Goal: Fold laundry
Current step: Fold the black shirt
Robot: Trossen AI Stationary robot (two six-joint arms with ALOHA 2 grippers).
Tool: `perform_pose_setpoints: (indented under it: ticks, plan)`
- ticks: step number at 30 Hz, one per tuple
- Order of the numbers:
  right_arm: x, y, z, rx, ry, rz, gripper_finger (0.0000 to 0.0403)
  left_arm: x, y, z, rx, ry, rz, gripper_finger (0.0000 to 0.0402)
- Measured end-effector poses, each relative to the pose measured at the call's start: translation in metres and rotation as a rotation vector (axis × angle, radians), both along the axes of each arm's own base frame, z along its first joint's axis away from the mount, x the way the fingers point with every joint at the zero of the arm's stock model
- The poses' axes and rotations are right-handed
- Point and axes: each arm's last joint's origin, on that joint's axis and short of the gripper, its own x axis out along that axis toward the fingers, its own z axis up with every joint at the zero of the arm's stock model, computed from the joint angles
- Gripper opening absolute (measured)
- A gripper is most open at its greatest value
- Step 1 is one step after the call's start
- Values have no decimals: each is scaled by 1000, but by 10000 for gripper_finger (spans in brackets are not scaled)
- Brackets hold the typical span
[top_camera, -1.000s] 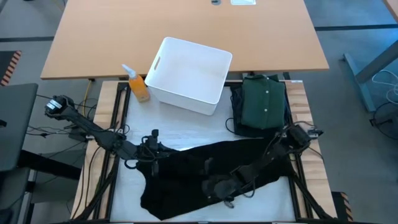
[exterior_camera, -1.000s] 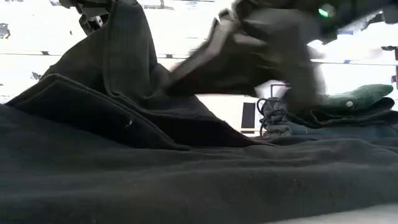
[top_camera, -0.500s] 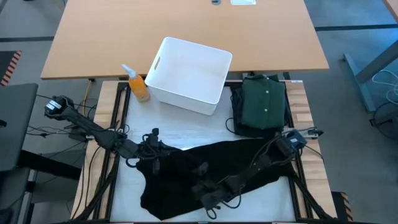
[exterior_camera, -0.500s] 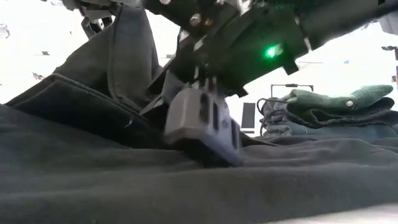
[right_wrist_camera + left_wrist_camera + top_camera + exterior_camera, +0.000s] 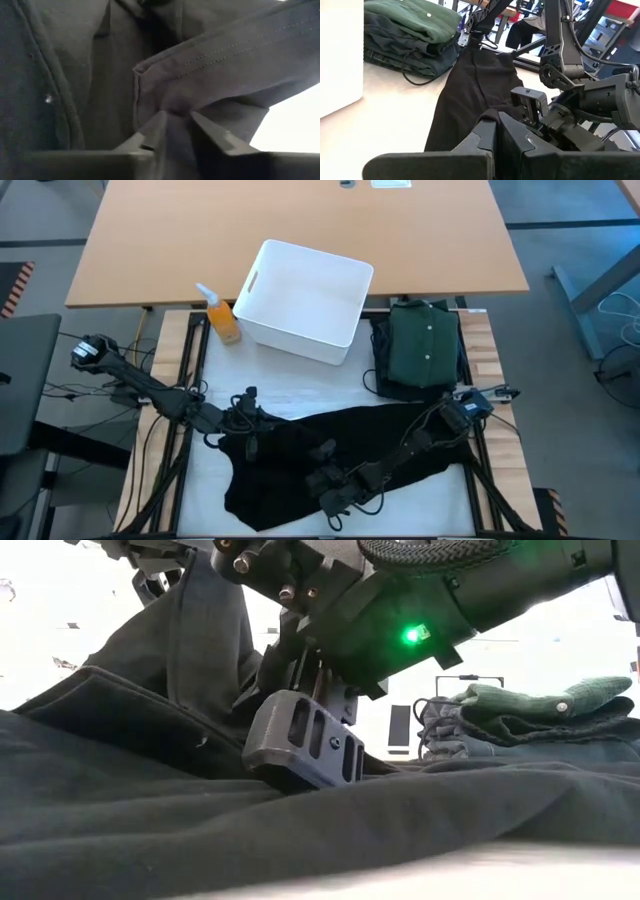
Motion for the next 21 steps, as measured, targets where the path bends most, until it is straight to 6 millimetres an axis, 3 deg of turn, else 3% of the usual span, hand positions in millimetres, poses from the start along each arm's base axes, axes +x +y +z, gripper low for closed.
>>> perform_pose_setpoints:
  ticks: [4, 6, 10, 14, 21]
  plan:
    - [0, 0, 0, 3, -1, -1, 26, 0, 0, 0, 1, 0, 0, 0]
    - [0, 0, 0, 6, -4, 0, 15, 0, 0, 0, 1, 0, 0, 0]
    - [-4, 4, 7, 195, 32, 124, 47, 0, 0, -1, 4, 6, -1, 0]
    - [-5, -7, 15, 466, 103, 163, 76, -1, 0, -3, 13, 25, 0, 0]
    - [-1, -21, 10, 445, 145, 125, 124, -1, 0, -4, 14, 35, 2, 0]
